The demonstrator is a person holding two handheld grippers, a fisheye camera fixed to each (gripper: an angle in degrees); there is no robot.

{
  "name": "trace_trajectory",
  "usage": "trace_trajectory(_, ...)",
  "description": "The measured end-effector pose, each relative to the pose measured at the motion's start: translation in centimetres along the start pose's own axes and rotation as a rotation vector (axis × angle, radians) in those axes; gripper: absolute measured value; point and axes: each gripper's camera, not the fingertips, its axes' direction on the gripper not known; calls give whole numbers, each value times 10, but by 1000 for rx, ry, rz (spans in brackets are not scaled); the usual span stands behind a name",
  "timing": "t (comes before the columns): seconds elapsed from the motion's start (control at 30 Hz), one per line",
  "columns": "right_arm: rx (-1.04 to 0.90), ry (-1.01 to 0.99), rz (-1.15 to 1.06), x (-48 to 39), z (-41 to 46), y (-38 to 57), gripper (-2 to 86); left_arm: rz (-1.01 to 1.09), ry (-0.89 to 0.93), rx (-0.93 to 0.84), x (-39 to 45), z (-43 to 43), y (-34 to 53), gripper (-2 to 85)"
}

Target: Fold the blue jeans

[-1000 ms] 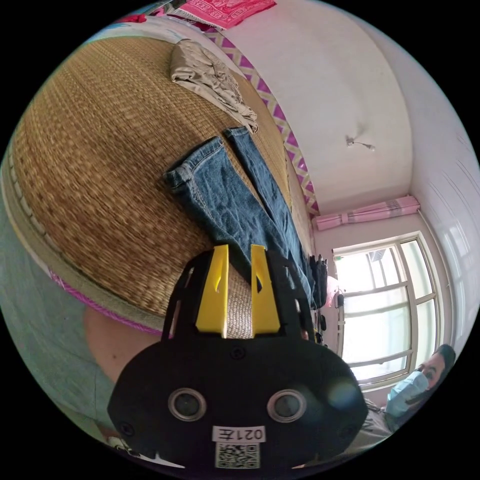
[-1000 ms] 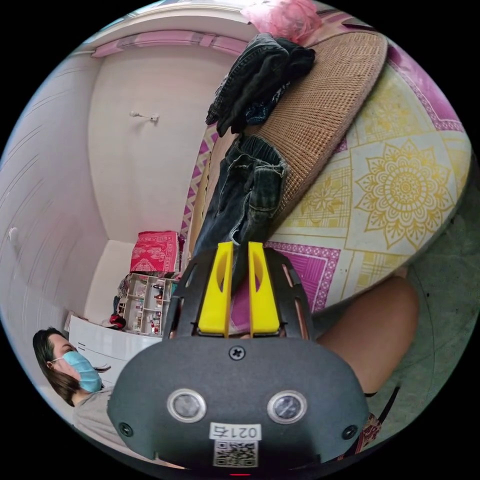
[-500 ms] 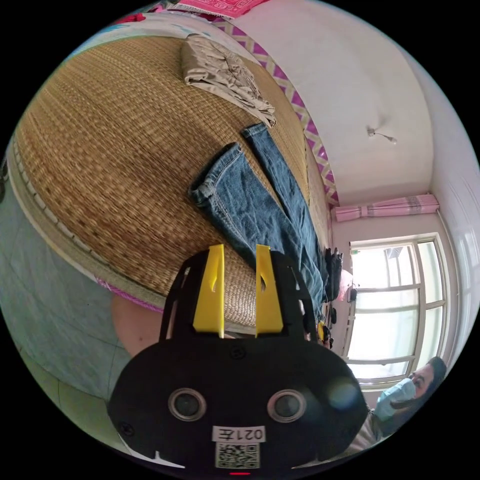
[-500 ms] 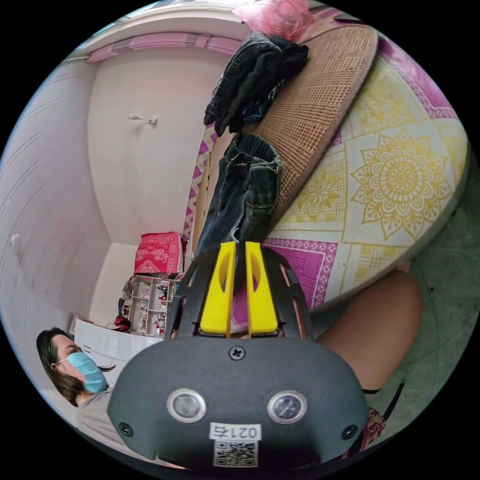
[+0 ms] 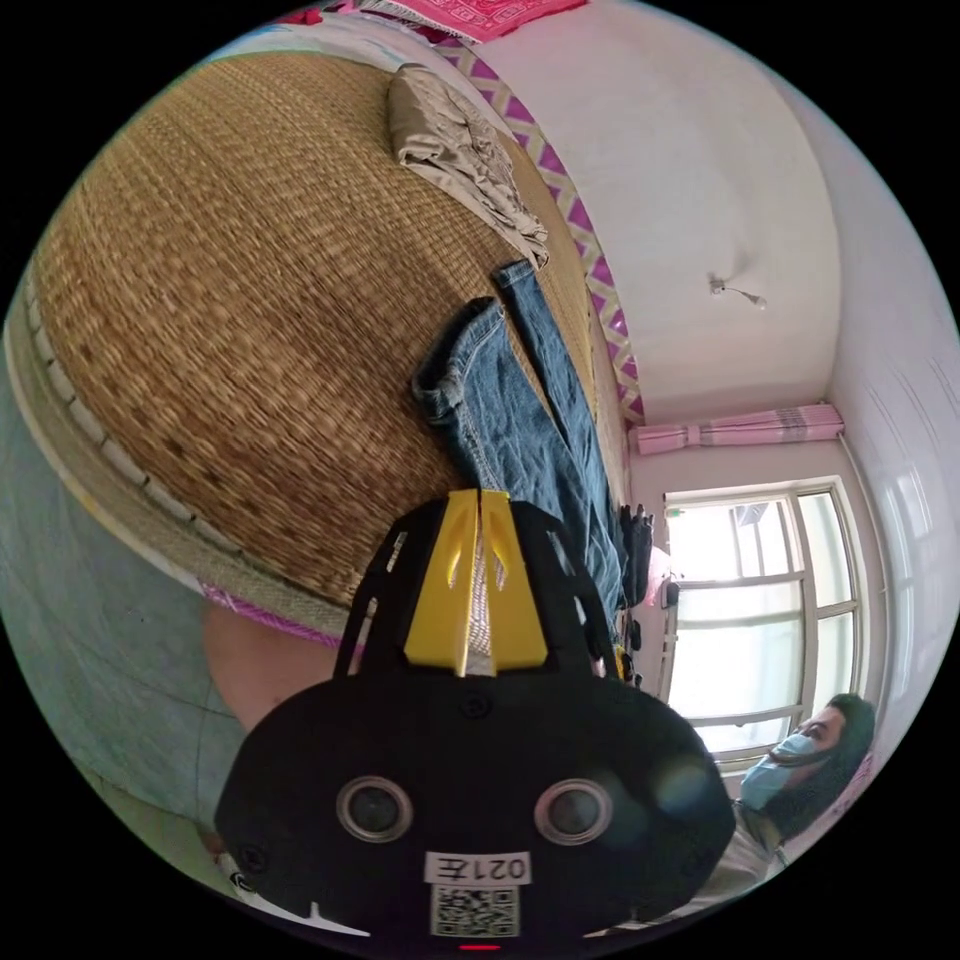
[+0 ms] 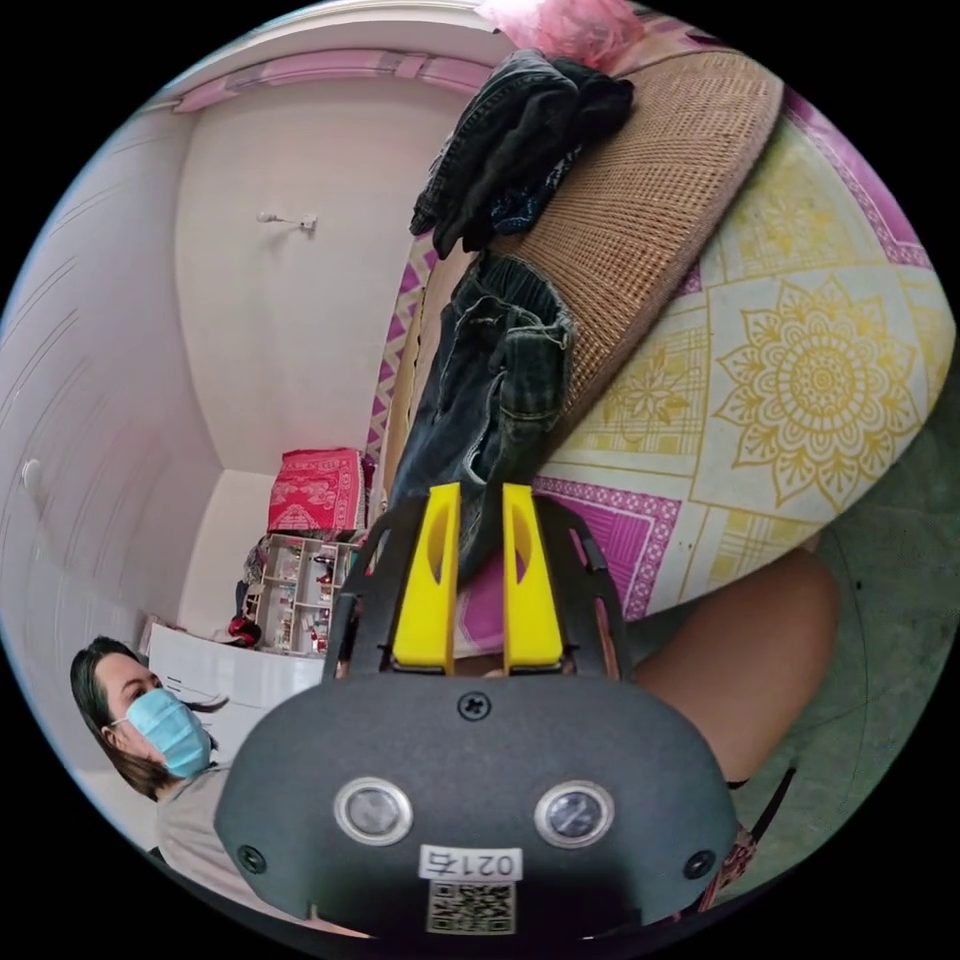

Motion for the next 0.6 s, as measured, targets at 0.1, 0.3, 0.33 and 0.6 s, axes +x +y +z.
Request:
trace_trajectory(0.1,10,14,38,9,12,-2,15,7,9,2,-3,-2,-3,-10)
trace_trajectory(0.3,31,-7,43,3,14,0,-1,53,-32,29,27,-18,-8,-9)
trace_trajectory(0.33,41,-35,34,-3,12,0,-2,70,-16,37,38,-24,-11,-9)
trace_trajectory(0.6,46,-192,-69,-72,26,-53,-3,235,-78,17,150,-34,-85,-9)
